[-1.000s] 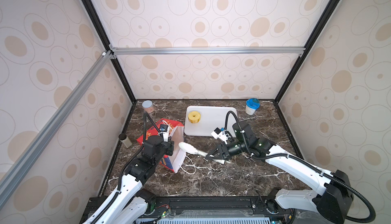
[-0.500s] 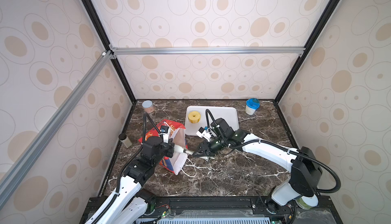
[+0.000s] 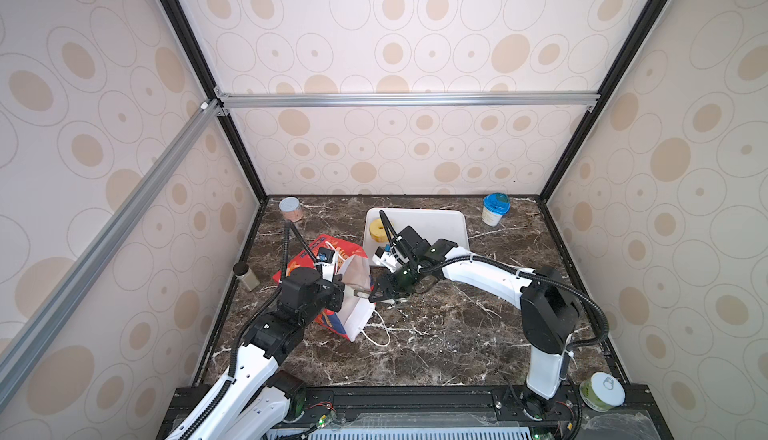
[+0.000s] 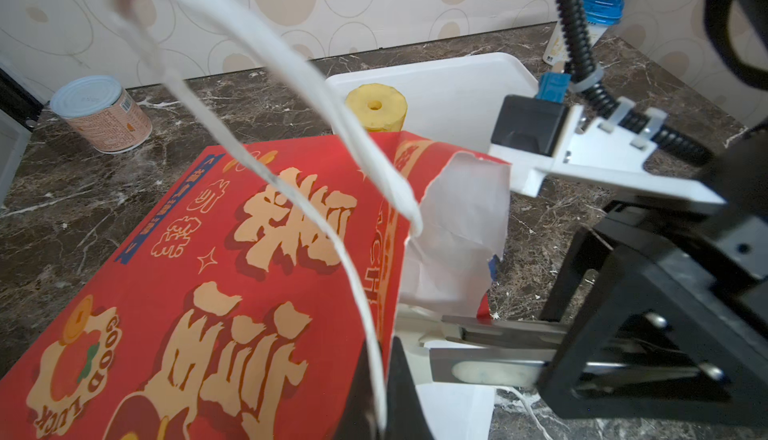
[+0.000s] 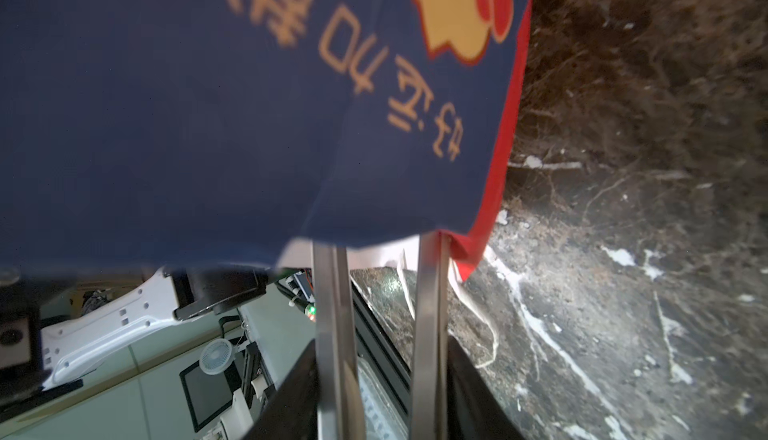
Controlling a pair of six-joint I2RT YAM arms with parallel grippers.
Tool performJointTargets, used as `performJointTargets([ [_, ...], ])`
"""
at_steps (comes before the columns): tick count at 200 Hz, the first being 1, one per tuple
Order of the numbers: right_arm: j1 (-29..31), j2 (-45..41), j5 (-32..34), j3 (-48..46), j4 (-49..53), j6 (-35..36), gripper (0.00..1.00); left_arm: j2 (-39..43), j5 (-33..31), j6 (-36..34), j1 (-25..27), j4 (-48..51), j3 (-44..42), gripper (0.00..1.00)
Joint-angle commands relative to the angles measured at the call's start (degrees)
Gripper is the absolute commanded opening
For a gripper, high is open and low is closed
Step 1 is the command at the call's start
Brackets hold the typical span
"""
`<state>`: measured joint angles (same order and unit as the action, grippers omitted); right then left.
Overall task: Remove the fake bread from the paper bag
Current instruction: 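Push the tongs into the bag and pinch the long yellow twisted bread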
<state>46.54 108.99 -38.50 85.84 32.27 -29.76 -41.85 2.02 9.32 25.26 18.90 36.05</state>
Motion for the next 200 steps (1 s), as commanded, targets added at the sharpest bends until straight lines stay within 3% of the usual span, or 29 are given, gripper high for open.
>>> performJointTargets([
  [1,0.35,2.35,1.19,4.87,2.73,3.62,0.46,0.53,1.54,-0.29,0.25,-1.79,2.36,0.0],
  [96,2.3,13.42,0.88,16.53,6.66,5.78,0.44,1.15,1.86,-0.45,0.31,-2.33,1.6,0.0],
  [116,2.28,13.44,1.06,16.58,6.62,5.83,0.35,1.66,1.58,-0.53,0.22,-2.12,1.39,0.0],
  [159,2.3,7.52,3.34,11.91,7.26,6.55,0.0,3.12,0.89,-0.77,0.32,-1.51,0.22,0.0],
  [200,2.32,-3.67,5.72,0.97,6.84,5.66,0.0,5.18,3.98,-3.11,0.23,-2.17,-0.06,0.0],
])
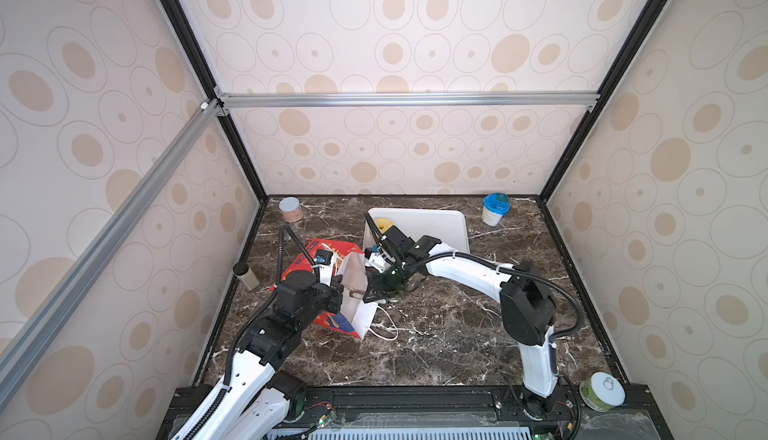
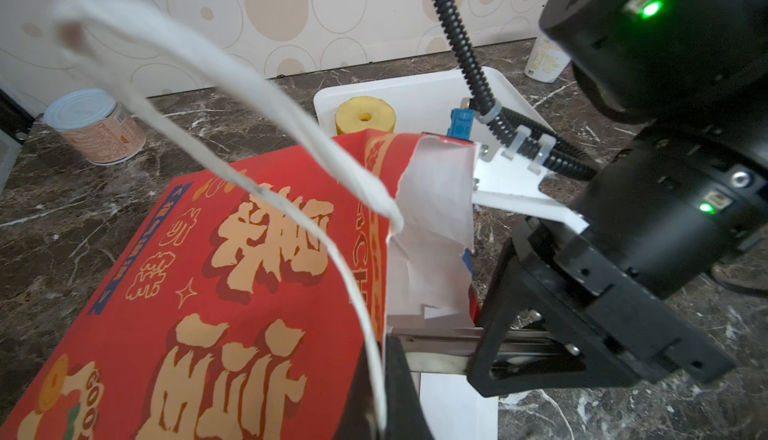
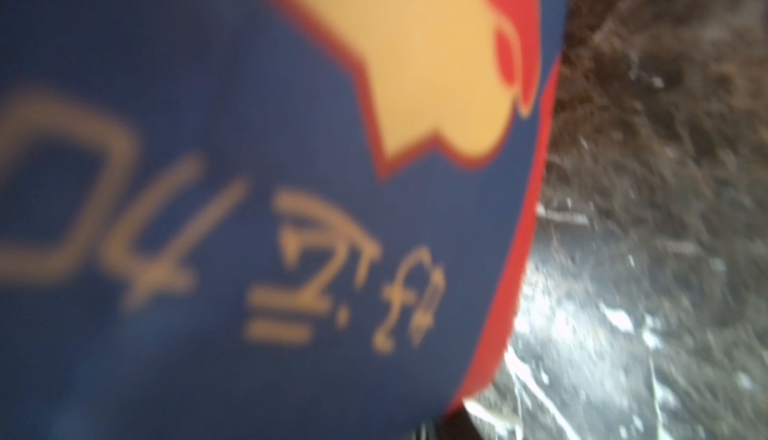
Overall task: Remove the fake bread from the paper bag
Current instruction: 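Push the tongs into the bag and pinch the long yellow twisted bread, then pull the twisted bread out with the tongs and lay it on the tray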
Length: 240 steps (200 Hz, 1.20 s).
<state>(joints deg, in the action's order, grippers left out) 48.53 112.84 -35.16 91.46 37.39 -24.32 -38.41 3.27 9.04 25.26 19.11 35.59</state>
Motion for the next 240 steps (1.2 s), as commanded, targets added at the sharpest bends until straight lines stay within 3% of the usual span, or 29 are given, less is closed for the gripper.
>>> performJointTargets([
  [1,0.29,-7.8,2.37,-4.9,1.73,0.18,0.0,1.75,3.03,-2.9,0.28,-2.4,0.42,0.0],
  [16,0.33,-11.65,3.37,-8.88,1.73,-0.62,0.0,1.79,6.96,-4.56,0.31,-2.76,0.48,0.0],
  [69,0.33,-22.45,4.04,-19.93,0.38,-4.08,0.0,-2.71,10.12,-6.88,0.49,-3.0,1.26,0.0],
  [109,0.34,-26.0,3.36,-21.76,-0.04,-3.62,0.0,-4.71,4.49,-6.21,1.02,-2.31,2.66,0.0],
  [137,0.28,-25.35,-2.34,-20.25,-0.54,-4.28,0.0,-6.7,-2.38,-3.18,1.07,-1.61,3.29,0.0],
  [207,-4.28,-28.33,-14.42,-21.83,1.6,-5.22,0.0,-8.96,-9.34,-1.73,1.07,-9.16,1.32,0.0],
  [240,-4.94,-30.01,-16.0,-21.76,7.08,-3.06,0.0,-10.16,-14.53,-2.1,1.02,-12.75,1.49,0.0],
])
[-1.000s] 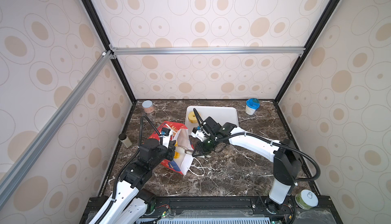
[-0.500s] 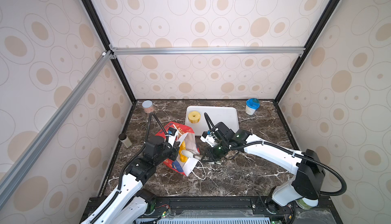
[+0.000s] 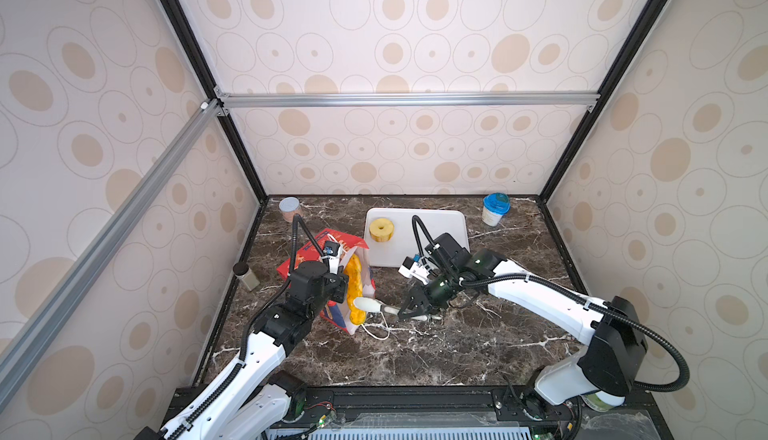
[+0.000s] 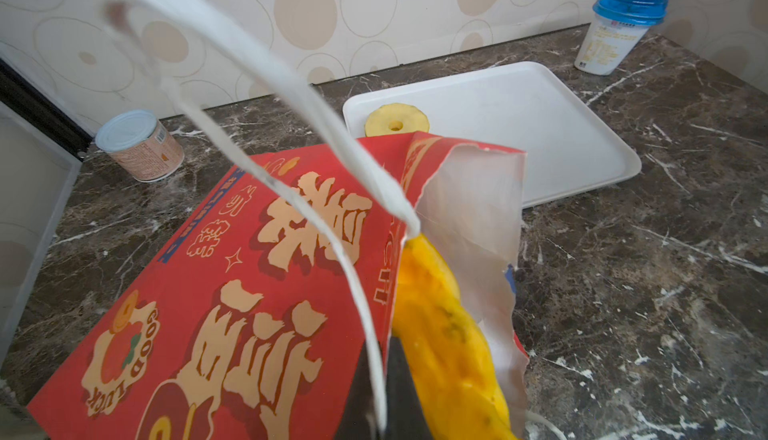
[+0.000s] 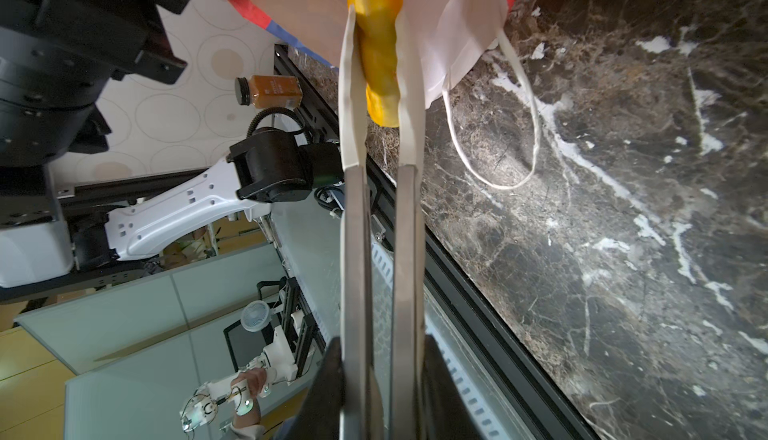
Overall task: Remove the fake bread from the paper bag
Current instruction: 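Pull the twisted bread out with the tongs and lay it on the tray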
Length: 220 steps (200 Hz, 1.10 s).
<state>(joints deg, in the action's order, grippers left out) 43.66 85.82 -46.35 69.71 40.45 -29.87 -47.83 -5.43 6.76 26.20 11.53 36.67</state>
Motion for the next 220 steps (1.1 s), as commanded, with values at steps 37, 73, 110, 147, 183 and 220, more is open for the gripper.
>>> performJointTargets([
  [37,-1.96,-9.03,-6.37,-2.32,7.92,2.69,0.0,-2.67,-13.2,1.14,0.08,-6.19,1.17,0.0],
  [73,-5.13,-19.03,-5.11,-8.09,6.79,-0.92,0.0,-1.69,-15.35,3.2,0.0,-8.42,-0.4,0.0],
  [110,-13.99,-23.65,-8.67,-14.5,-4.67,-7.55,0.0,0.83,-15.95,2.65,-0.02,-7.24,-0.32,0.0],
  [147,-24.05,-11.71,-11.08,-10.56,-13.83,-6.72,0.0,4.97,-14.36,2.76,-0.03,-2.85,0.38,0.0],
  [183,-29.62,3.12,-13.46,-5.42,-24.51,-9.71,0.0,9.64,-14.07,2.79,0.0,2.37,0.87,0.0],
  [220,-30.12,14.5,-15.55,-1.52,-30.19,-12.44,0.0,11.14,-13.37,2.82,0.0,3.41,1.02,0.0],
])
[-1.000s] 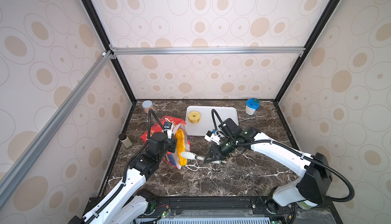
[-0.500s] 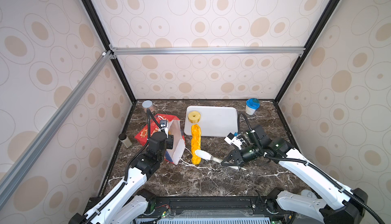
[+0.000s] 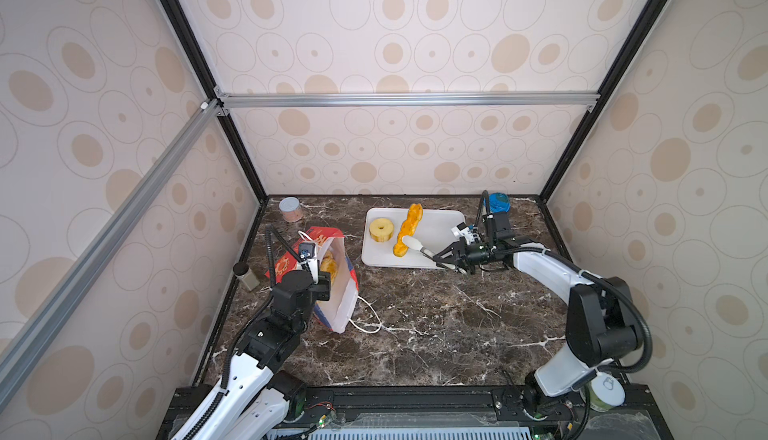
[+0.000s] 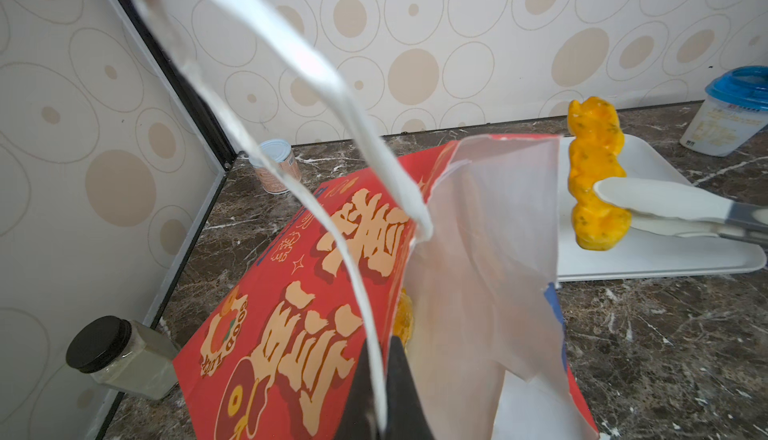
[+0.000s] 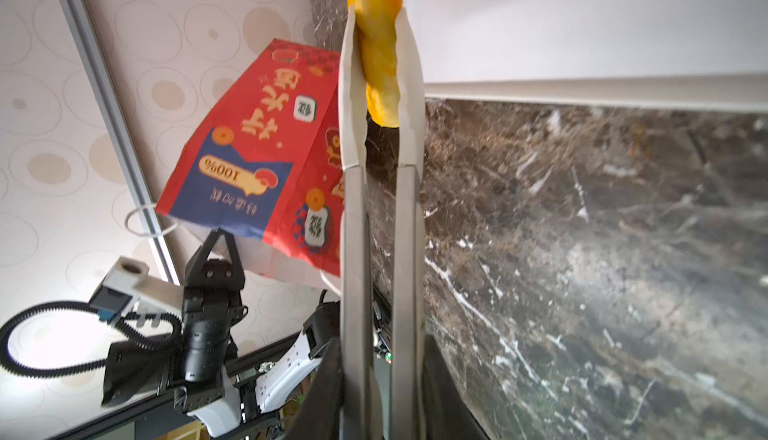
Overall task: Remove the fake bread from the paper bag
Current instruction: 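Pull the twisted bread out with the tongs and lay it on the tray, then open the tongs and swing the right gripper back toward the bag mouth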
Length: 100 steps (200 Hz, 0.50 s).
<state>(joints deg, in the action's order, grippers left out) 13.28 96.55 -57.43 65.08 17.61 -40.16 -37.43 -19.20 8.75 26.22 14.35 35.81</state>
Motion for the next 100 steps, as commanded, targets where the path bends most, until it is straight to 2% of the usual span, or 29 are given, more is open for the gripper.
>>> performJointTargets([
  [1,0.26,4.01,-4.5,3.12,-7.69,-2.35,0.0,0.72,0.4,0.78,-0.03,0.59,1.88,0.0],
  [25,0.26,7.92,-5.55,2.12,-13.61,-6.44,0.0,-0.11,1.08,0.15,-0.01,0.09,1.91,0.0],
  [68,0.26,12.17,-7.42,1.03,-18.07,-9.65,0.0,-1.83,1.77,-0.67,-0.03,-1.84,1.29,0.0],
  [100,0.25,15.53,-7.57,2.76,-16.9,-8.27,0.0,-2.3,3.01,-0.75,-0.03,-2.66,1.18,0.0],
])
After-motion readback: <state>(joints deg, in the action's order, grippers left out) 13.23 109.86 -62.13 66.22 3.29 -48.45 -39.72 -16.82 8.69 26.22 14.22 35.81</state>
